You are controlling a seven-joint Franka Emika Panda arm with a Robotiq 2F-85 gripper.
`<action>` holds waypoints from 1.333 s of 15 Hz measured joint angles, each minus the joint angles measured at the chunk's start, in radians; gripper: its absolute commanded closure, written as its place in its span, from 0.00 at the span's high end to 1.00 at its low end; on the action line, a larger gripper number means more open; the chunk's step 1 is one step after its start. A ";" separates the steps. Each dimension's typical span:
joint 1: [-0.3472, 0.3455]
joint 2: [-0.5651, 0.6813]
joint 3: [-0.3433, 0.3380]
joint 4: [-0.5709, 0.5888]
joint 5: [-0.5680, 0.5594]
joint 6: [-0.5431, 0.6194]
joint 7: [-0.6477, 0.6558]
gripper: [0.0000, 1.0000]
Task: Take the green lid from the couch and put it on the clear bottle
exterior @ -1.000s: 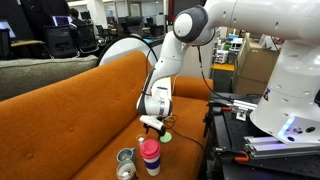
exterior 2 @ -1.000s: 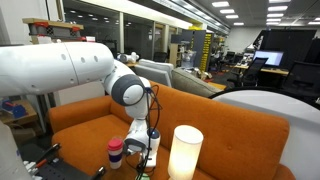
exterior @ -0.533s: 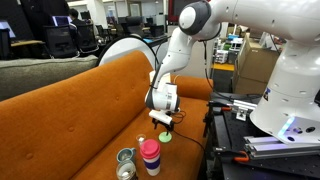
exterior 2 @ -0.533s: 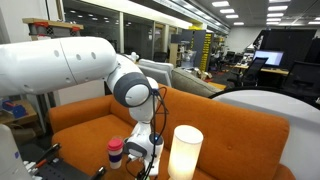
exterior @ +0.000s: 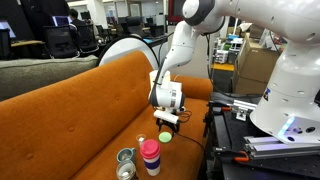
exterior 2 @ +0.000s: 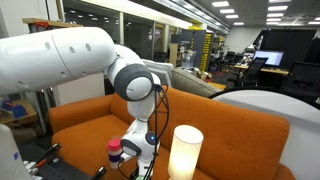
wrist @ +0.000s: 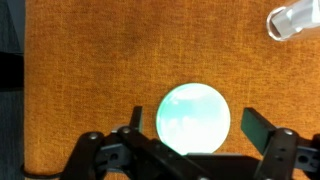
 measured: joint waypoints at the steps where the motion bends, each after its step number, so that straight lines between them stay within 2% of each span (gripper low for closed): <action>1: 0.000 0.006 0.008 0.006 0.000 0.002 0.000 1.00; 11: 0.009 0.141 0.021 0.135 0.000 0.070 0.000 1.00; 17: 0.012 0.172 0.012 0.178 0.000 0.080 0.002 1.00; 20: 0.037 0.174 -0.005 0.193 0.000 0.077 0.020 1.00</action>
